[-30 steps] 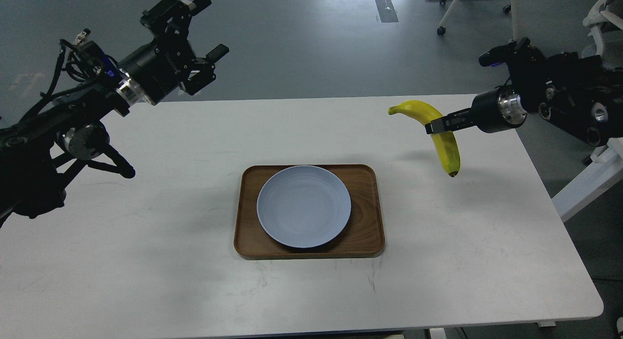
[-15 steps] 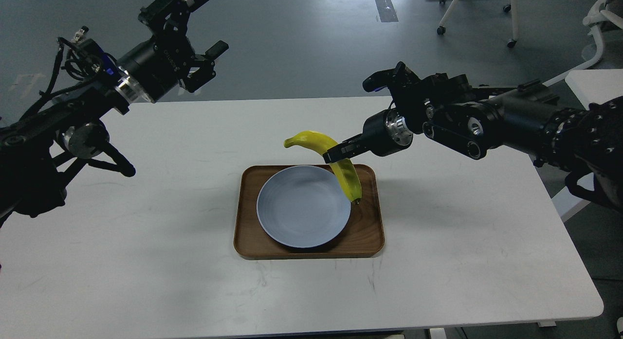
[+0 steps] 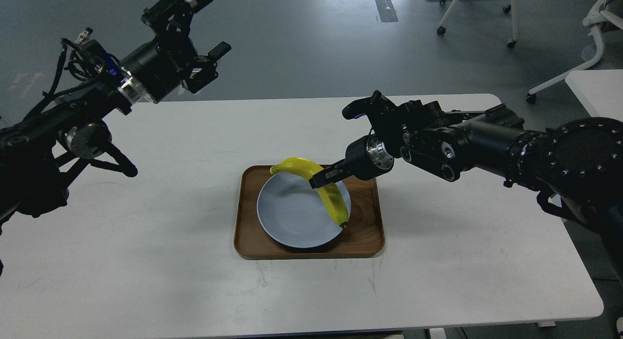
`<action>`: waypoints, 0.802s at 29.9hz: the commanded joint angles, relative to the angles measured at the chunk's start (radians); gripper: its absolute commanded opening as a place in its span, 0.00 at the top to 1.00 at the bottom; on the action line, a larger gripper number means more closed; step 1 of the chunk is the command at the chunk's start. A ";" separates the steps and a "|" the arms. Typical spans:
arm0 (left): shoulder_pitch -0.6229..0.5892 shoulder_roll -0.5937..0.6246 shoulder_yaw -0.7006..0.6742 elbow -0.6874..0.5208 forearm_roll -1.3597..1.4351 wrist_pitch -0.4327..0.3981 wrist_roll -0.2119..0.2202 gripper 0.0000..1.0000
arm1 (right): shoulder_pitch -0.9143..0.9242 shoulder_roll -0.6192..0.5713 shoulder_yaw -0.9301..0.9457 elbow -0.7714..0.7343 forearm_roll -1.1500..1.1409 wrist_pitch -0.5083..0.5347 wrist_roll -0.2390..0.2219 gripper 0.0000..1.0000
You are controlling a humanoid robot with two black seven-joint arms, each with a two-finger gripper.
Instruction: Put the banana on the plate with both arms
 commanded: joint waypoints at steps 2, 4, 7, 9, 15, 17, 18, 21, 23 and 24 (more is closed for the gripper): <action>0.000 0.004 -0.001 0.000 0.000 0.000 0.000 0.02 | -0.020 0.000 0.001 0.002 0.043 0.000 0.000 0.72; 0.000 0.004 -0.001 0.000 0.000 0.000 0.000 0.02 | -0.025 0.000 0.001 0.003 0.049 0.000 0.000 0.72; 0.000 0.003 -0.001 -0.001 0.000 0.000 0.000 0.02 | -0.028 0.000 0.003 0.005 0.052 0.000 0.000 0.68; 0.000 0.003 -0.001 0.000 0.000 0.000 0.000 0.02 | -0.028 0.000 0.004 0.003 0.058 0.000 0.000 0.63; 0.000 0.004 -0.001 0.000 0.000 0.000 0.000 0.02 | -0.028 0.000 0.003 0.002 0.064 0.000 0.000 0.37; 0.000 0.004 -0.001 0.000 0.000 0.000 0.000 0.02 | -0.028 0.000 0.003 0.002 0.064 0.000 0.000 0.30; 0.000 0.004 -0.001 0.000 0.000 0.000 0.000 0.02 | -0.028 0.000 0.004 0.002 0.064 0.000 0.000 0.22; 0.000 0.004 -0.001 0.000 0.000 0.000 0.000 0.02 | -0.028 0.000 0.004 0.000 0.064 0.000 0.000 0.09; 0.000 0.004 -0.001 0.000 0.000 0.000 0.000 0.02 | -0.026 0.000 0.013 0.000 0.067 0.000 0.000 0.04; 0.000 0.004 -0.001 0.000 0.000 0.000 0.000 0.02 | -0.028 0.000 0.013 0.000 0.070 0.000 0.000 0.04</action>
